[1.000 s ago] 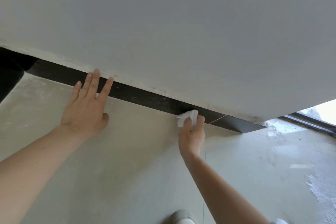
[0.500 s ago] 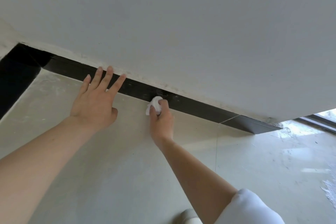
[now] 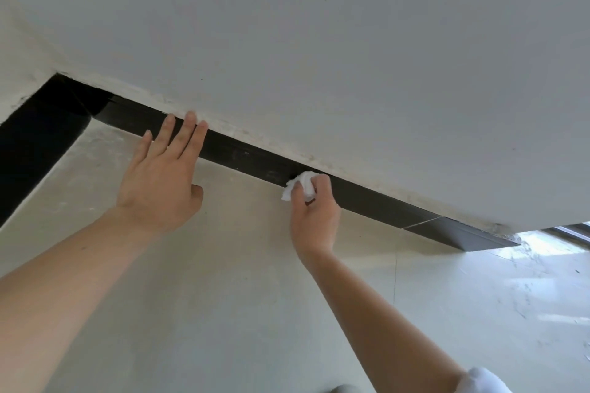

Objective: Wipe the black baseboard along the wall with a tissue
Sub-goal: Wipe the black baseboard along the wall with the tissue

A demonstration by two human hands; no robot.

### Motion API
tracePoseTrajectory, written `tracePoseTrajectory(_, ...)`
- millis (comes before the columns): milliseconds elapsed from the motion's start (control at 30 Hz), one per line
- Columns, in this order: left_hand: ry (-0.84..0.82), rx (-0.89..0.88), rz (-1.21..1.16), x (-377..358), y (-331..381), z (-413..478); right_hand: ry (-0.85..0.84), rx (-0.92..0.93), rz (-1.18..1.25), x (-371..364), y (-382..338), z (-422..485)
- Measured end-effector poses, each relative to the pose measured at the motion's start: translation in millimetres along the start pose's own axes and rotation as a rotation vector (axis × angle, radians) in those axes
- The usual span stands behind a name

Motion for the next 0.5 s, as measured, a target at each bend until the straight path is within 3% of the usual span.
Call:
tracePoseTrajectory(200,0.007,-0.006,0.0,1,-3,0,-0.281,0.323,-0.309,-43,-23,-4)
tracePoseTrajectory(300,-0.018,0.004,-0.005,3,-4,0,-0.313,0.431,-0.301,-40,-29,-15)
tracePoseTrajectory(400,-0.037,0.016,-0.018,6,-5,2,-0.251,0.246,-0.192,-18,-6,-24)
tracePoseTrajectory(500,-0.05,0.028,-0.048,7,-3,2,-0.031,-0.083,-0.059,7,20,-21)
Point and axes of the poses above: each hand's wrist, its own z-axis towards the middle knuckle, its own x-axis out of the back of the hand, y = z × x, the point moved 3 cm from there along z, towards the middle knuckle, and after that the axes turned 6 degrees about y, right-handed, at the moved point
